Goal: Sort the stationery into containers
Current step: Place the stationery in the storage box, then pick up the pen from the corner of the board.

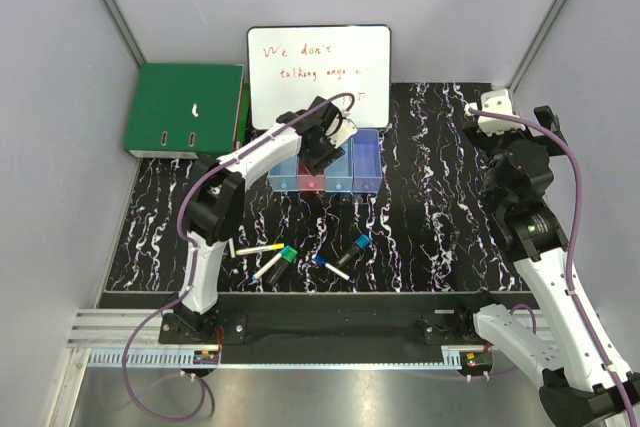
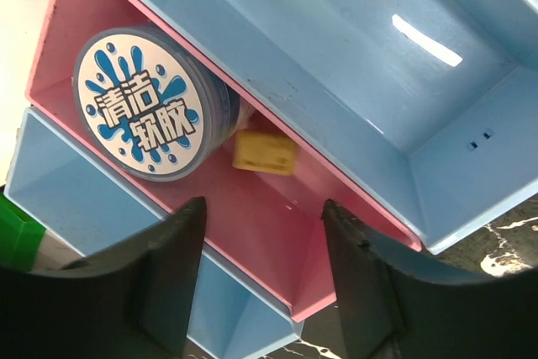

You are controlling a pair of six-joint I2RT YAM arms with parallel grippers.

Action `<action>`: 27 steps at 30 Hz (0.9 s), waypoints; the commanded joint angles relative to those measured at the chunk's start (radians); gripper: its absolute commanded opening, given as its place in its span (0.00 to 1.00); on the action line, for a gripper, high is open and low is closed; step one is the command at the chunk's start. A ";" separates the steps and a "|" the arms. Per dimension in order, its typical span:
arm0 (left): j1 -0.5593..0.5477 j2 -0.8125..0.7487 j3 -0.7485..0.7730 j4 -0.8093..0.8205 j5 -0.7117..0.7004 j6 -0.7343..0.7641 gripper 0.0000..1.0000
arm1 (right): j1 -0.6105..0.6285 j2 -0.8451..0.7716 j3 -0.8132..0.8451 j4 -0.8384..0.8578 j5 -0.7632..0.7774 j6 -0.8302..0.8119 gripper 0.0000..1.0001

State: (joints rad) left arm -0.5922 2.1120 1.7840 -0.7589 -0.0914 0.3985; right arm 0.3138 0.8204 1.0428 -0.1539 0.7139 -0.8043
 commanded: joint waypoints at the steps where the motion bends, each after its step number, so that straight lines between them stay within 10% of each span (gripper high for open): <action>1: 0.006 -0.079 0.005 0.030 -0.004 -0.004 0.64 | -0.005 -0.007 0.000 0.048 -0.005 -0.001 0.99; 12: 0.006 -0.252 -0.032 0.020 0.025 0.057 0.62 | -0.007 -0.012 0.003 0.045 -0.007 -0.010 0.99; 27: 0.117 -0.603 -0.612 0.016 0.176 0.396 0.55 | -0.007 -0.023 0.016 0.045 -0.014 -0.004 0.98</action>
State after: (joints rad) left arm -0.4934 1.5841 1.2327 -0.7578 -0.0105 0.6571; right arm 0.3130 0.8146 1.0428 -0.1539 0.7128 -0.8078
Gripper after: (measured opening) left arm 0.557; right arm 0.984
